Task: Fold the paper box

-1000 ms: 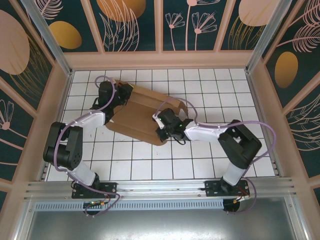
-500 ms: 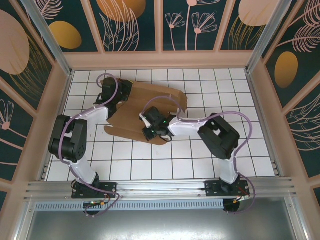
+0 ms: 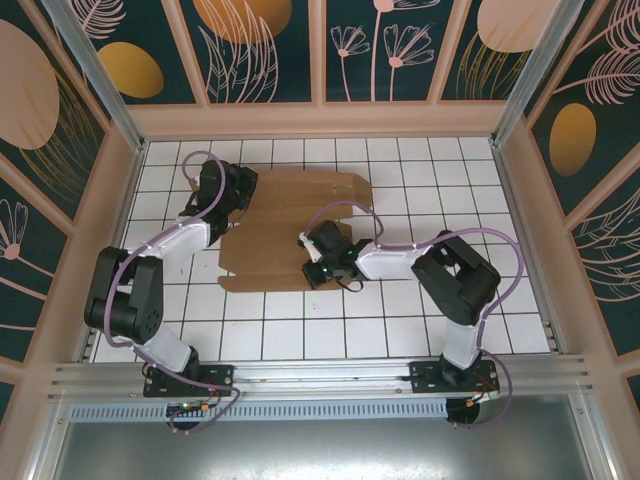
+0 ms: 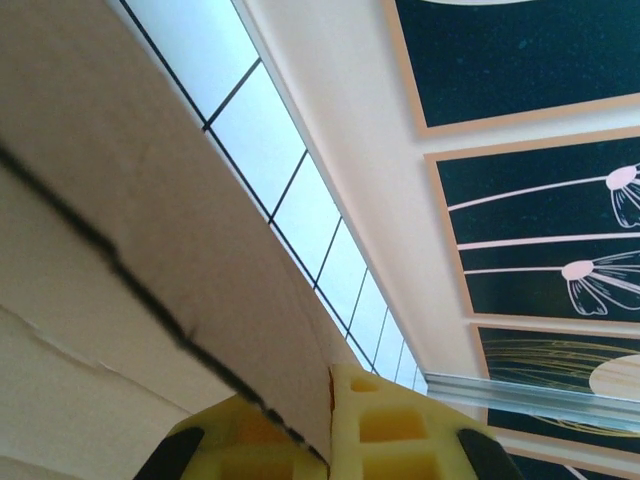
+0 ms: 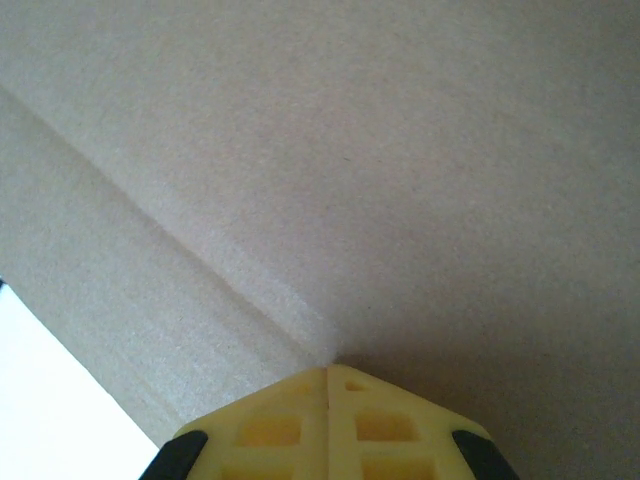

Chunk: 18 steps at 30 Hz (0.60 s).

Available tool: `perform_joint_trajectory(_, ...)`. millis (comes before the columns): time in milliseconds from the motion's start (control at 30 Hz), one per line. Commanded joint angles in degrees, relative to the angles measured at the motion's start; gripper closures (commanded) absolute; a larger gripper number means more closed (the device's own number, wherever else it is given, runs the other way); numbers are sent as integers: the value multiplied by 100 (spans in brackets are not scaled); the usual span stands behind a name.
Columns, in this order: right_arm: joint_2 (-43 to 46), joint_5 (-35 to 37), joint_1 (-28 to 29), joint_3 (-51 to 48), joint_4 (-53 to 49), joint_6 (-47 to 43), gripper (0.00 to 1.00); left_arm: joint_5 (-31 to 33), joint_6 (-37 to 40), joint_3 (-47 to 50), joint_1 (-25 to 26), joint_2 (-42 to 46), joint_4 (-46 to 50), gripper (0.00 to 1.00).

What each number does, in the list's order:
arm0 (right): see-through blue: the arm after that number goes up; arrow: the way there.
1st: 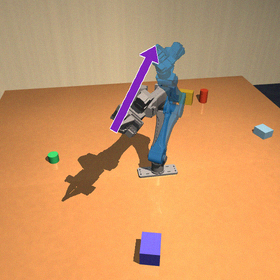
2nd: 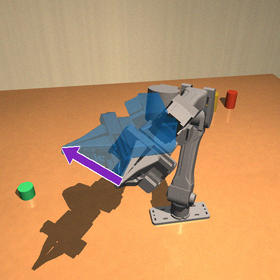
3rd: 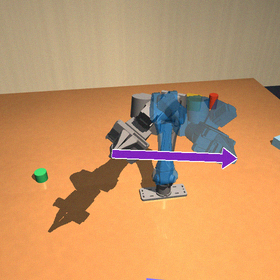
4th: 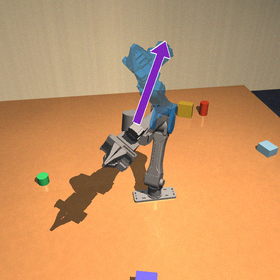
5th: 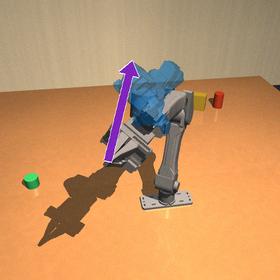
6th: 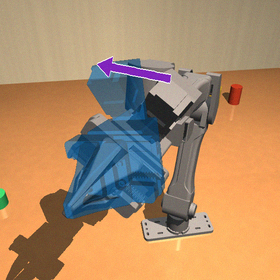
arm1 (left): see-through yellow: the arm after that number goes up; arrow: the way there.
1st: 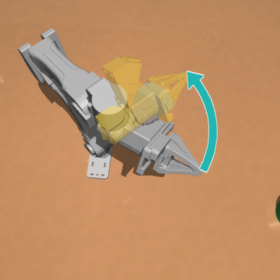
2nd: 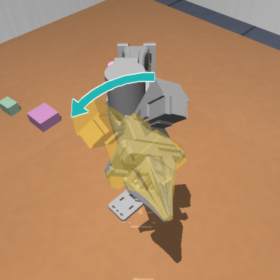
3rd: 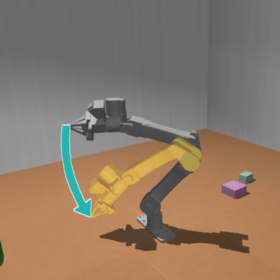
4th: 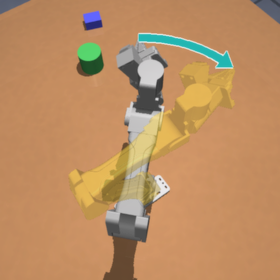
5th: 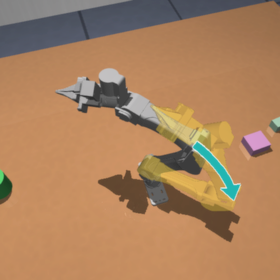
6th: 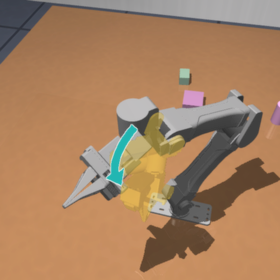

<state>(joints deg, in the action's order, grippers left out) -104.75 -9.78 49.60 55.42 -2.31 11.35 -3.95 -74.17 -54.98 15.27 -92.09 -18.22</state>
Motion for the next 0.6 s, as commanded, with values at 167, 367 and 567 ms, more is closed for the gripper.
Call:
perform_joint_trajectory(167,-4,-18,-195,-241,-786,112,100,737,940,554,310,165,61,100)
perform_joint_trajectory(367,198,55,-329,-147,-779,90,94,1096,1050,935,435,171,-195,100)
perform_joint_trajectory(567,580,-450,-594,178,-938,1,76,1345,1102,888,438,43,-167,100)
